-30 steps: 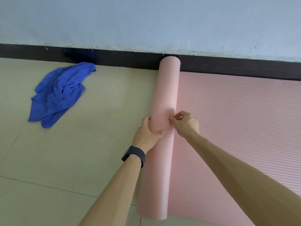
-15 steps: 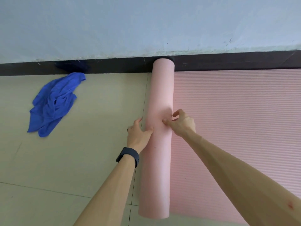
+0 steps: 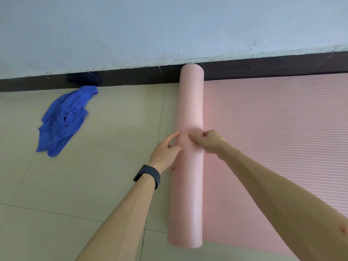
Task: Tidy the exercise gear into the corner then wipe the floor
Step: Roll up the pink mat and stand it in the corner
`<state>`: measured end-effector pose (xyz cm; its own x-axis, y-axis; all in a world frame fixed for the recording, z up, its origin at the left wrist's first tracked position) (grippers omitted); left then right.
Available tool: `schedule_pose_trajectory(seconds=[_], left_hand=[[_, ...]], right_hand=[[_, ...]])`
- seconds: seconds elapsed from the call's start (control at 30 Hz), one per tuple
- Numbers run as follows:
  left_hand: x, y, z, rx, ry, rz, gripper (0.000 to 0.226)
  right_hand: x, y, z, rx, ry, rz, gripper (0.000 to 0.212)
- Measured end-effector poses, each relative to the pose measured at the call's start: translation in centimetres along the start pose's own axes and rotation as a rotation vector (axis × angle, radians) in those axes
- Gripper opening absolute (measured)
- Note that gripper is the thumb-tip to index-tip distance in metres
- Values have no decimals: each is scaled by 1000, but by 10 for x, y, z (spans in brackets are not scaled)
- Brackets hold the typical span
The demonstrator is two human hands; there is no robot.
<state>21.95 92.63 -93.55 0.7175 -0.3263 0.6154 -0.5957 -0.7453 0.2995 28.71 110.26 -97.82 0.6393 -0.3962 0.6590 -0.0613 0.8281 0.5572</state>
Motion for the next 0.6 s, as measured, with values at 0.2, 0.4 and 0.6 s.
schedule_pose_trajectory(seconds=[0.2, 0.4, 0.6], left_hand=[[4, -25, 1, -74, 39, 13, 73], [18, -74, -4, -245, -33, 4, 76], [30, -100, -21, -452, -73, 55, 74]], right_hand=[[18, 38, -34, 22, -44, -279, 44], [48, 55, -25, 24, 116, -253, 51], [40, 59, -59, 62, 123, -114, 78]])
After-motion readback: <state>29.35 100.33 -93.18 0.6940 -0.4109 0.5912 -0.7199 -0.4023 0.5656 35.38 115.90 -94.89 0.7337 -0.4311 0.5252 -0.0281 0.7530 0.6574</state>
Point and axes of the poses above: each hand's wrist, its own x-axis away from the middle knuckle, its own y-axis out of the back of the hand, z = x × y, the point moved 8 cm from there along -x, towards the middle knuckle, and after that the axes turned 15 degrees about x, right-handed, at the moved point
